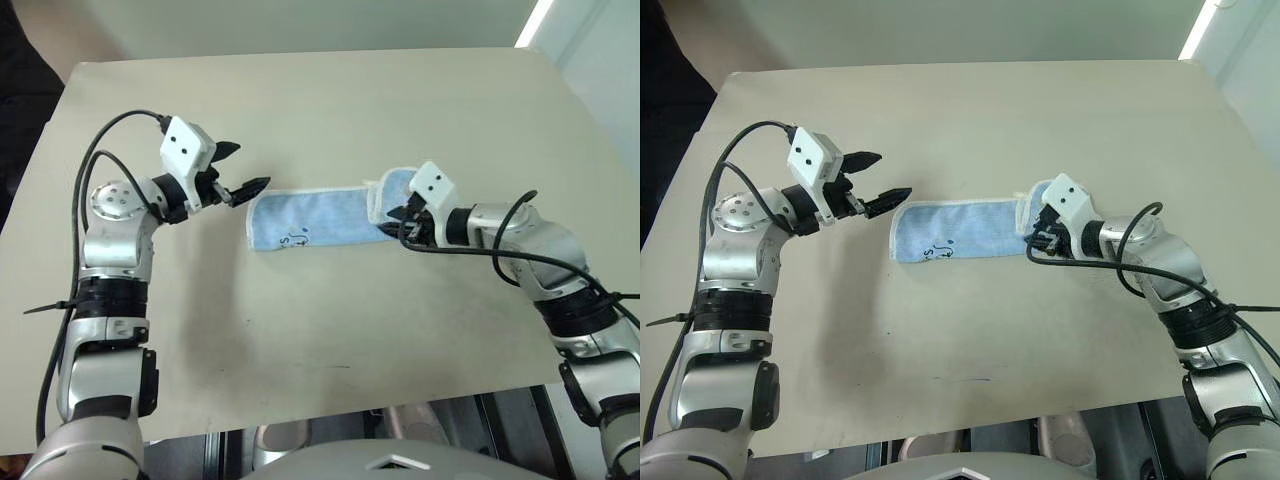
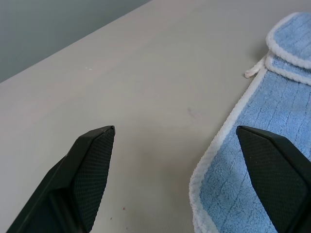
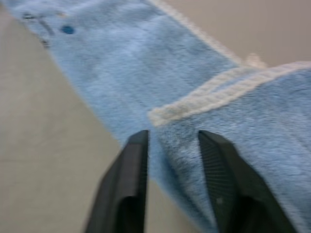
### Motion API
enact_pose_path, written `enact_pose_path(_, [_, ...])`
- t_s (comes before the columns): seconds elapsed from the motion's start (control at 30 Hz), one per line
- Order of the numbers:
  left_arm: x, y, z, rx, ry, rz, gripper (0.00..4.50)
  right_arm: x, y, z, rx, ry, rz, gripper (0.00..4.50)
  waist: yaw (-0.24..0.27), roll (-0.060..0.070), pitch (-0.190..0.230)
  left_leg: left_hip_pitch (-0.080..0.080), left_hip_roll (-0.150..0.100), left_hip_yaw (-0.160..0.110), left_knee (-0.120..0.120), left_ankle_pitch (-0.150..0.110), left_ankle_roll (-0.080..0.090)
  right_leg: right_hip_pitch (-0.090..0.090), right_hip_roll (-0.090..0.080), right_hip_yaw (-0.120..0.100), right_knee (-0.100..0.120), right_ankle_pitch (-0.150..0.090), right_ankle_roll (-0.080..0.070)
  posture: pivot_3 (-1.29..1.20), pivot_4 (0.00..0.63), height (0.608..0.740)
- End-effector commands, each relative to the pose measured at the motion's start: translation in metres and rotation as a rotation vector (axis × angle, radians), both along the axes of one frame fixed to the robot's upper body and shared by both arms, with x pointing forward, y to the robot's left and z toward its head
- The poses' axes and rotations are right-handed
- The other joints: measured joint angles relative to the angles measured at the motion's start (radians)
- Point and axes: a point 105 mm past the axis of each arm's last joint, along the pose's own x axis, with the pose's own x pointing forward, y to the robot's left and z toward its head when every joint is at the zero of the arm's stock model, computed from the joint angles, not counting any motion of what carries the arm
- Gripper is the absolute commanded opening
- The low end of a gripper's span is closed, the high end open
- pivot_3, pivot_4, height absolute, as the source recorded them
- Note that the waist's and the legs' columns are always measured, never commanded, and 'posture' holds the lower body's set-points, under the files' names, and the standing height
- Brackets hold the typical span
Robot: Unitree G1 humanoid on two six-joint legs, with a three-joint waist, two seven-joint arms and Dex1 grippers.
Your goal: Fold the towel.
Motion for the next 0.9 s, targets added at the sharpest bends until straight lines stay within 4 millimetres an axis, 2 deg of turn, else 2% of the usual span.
enact_pose_path(0.03, [-0.002, -0.006, 0.012, -0.024, -0.037, -0.026, 4.32, -0.005, -0.002, 0.027, 0.056, -0.067, 0.031, 2.97, 0.000, 0.000, 0.000, 0.000, 0.000, 0.000, 0.000, 0.000, 0.000, 0.000, 0.000, 0.000, 0.000, 0.000, 0.000, 0.00, 0.150, 0.740])
enact_pose_path(0.1, [-0.003, -0.007, 0.011, -0.034, -0.031, -0.030, 4.32, -0.005, -0.005, 0.032, 0.069, -0.085, 0.025, 3.67, 0.000, 0.000, 0.000, 0.000, 0.000, 0.000, 0.000, 0.000, 0.000, 0.000, 0.000, 0.000, 0.000, 0.000, 0.000, 0.00, 0.150, 0.740])
enact_pose_path(0.17, [-0.008, -0.010, 0.009, -0.082, -0.006, -0.037, 4.32, -0.002, -0.011, 0.048, 0.113, -0.150, 0.000, 4.33, 0.000, 0.000, 0.000, 0.000, 0.000, 0.000, 0.000, 0.000, 0.000, 0.000, 0.000, 0.000, 0.000, 0.000, 0.000, 0.00, 0.150, 0.740])
enact_pose_path(0.2, [-0.013, -0.012, 0.008, -0.116, 0.015, -0.048, 4.32, -0.001, -0.014, 0.057, 0.148, -0.177, -0.021, 4.47, 0.000, 0.000, 0.000, 0.000, 0.000, 0.000, 0.000, 0.000, 0.000, 0.000, 0.000, 0.000, 0.000, 0.000, 0.000, 0.00, 0.150, 0.740])
enact_pose_path(0.27, [-0.029, -0.016, 0.004, -0.177, 0.071, -0.101, 4.32, 0.000, -0.022, 0.074, 0.198, -0.218, -0.050, 4.47, -0.001, 0.000, 0.000, 0.000, 0.000, 0.001, 0.000, 0.000, 0.000, 0.000, 0.000, 0.000, 0.000, 0.000, 0.000, 0.00, 0.150, 0.740])
enact_pose_path(0.33, [-0.047, -0.017, -0.001, -0.222, 0.134, -0.156, 4.32, 0.003, -0.029, 0.079, 0.207, -0.240, -0.082, 4.47, -0.004, 0.000, 0.000, 0.000, 0.000, 0.001, 0.000, 0.000, 0.000, 0.000, 0.000, 0.000, 0.000, 0.000, -0.001, 0.00, 0.150, 0.740])
enact_pose_path(0.47, [-0.073, -0.015, -0.014, -0.231, 0.245, -0.201, 4.32, 0.021, -0.046, 0.065, 0.151, -0.248, -0.181, 3.52, -0.007, 0.000, 0.000, 0.002, 0.001, 0.001, -0.001, -0.001, -0.001, 0.001, 0.001, 0.000, 0.001, -0.001, -0.002, 0.00, 0.150, 0.740])
enact_pose_path(0.6, [-0.086, -0.013, -0.023, -0.198, 0.299, -0.208, 4.32, 0.033, -0.036, 0.053, 0.205, -0.226, -0.181, 2.09, -0.007, 0.000, 0.000, 0.006, 0.001, 0.001, -0.005, -0.003, -0.003, 0.002, 0.001, 0.001, 0.001, -0.004, -0.008, 0.00, 0.150, 0.740])
enact_pose_path(0.7, [-0.091, -0.011, -0.026, -0.203, 0.319, -0.195, 4.32, 0.041, -0.028, 0.035, 0.211, -0.206, -0.172, 0.98, -0.007, 0.000, 0.000, 0.007, 0.001, 0.001, -0.005, -0.002, -0.003, 0.002, 0.001, 0.001, 0.002, -0.005, -0.010, 0.00, 0.150, 0.740])
enact_pose_path(0.77, [-0.095, -0.011, -0.029, -0.209, 0.331, -0.184, 4.32, 0.051, -0.027, 0.013, 0.181, -0.184, -0.193, 0.25, -0.007, 0.000, 0.000, 0.007, 0.001, 0.001, -0.005, -0.002, -0.003, 0.001, 0.001, 0.001, 0.002, -0.005, -0.011, 0.00, 0.150, 0.740])
enact_pose_path(0.8, [-0.097, -0.012, -0.030, -0.210, 0.334, -0.182, 4.32, 0.053, -0.027, 0.005, 0.172, -0.175, -0.195, 0.04, -0.006, 0.000, 0.000, 0.007, 0.001, 0.001, -0.005, -0.002, -0.003, 0.002, 0.001, 0.001, 0.002, -0.005, -0.012, 0.00, 0.150, 0.740])
enact_pose_path(0.9, [-0.103, -0.015, -0.033, -0.229, 0.347, -0.173, 4.32, 0.052, -0.025, -0.014, 0.137, -0.137, -0.173, 0.04, -0.002, 0.000, 0.000, 0.007, 0.001, 0.001, -0.007, -0.002, -0.003, 0.001, 0.000, 0.001, 0.002, -0.004, -0.012, 0.00, 0.150, 0.740])
